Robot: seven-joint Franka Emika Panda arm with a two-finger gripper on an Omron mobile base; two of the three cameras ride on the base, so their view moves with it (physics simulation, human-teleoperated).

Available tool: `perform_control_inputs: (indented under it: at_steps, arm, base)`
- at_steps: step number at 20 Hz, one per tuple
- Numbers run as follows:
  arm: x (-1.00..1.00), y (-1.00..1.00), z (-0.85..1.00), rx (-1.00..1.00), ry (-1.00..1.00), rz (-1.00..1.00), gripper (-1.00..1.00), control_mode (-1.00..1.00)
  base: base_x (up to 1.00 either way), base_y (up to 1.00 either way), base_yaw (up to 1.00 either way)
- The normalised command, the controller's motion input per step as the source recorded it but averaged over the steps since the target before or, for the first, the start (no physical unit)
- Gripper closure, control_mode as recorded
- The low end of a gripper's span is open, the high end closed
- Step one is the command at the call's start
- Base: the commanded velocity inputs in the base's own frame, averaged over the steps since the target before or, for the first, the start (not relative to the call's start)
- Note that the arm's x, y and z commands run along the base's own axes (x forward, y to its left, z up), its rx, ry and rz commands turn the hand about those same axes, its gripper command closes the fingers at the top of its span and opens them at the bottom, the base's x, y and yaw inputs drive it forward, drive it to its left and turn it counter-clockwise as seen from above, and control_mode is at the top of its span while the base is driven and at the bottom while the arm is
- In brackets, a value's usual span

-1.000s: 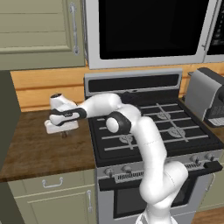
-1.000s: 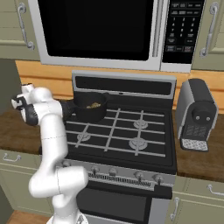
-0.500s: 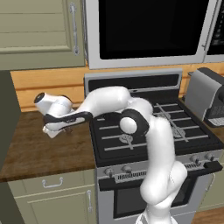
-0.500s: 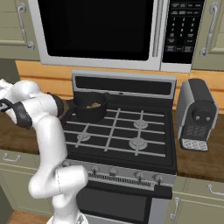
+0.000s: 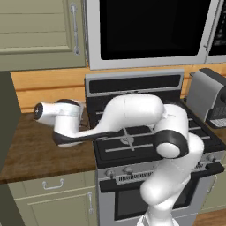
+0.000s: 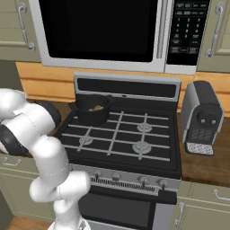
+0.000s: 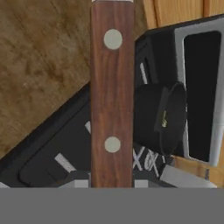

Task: Put the onion and sweet potato in the pot. Retrieve the spatula and lightly stir the vegetables in the pot.

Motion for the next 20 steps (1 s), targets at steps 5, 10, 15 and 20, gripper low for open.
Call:
perform_control_inputs:
  at_steps: [5, 10, 15, 20]
  arm:
    - [-0.57, -0.98, 0.98, -0.48, -0.01, 0.29, 1.00, -1.00]
    - [-0.45, -1.00, 0.93, -0.52, 0.00, 0.21, 1.00, -1.00]
    - [-0.04, -1.00, 0.38, -0.53, 0.01, 0.05, 1.00, -1.00]
    - [0.16, -0.74, 0.09, -0.20, 0.04, -0.17, 1.00, -1.00]
  base:
    - [0.00, 0.00, 0.00]
    - [0.00, 0.00, 0.00]
    - [0.00, 0.00, 0.00]
    - [0.00, 0.00, 0.00]
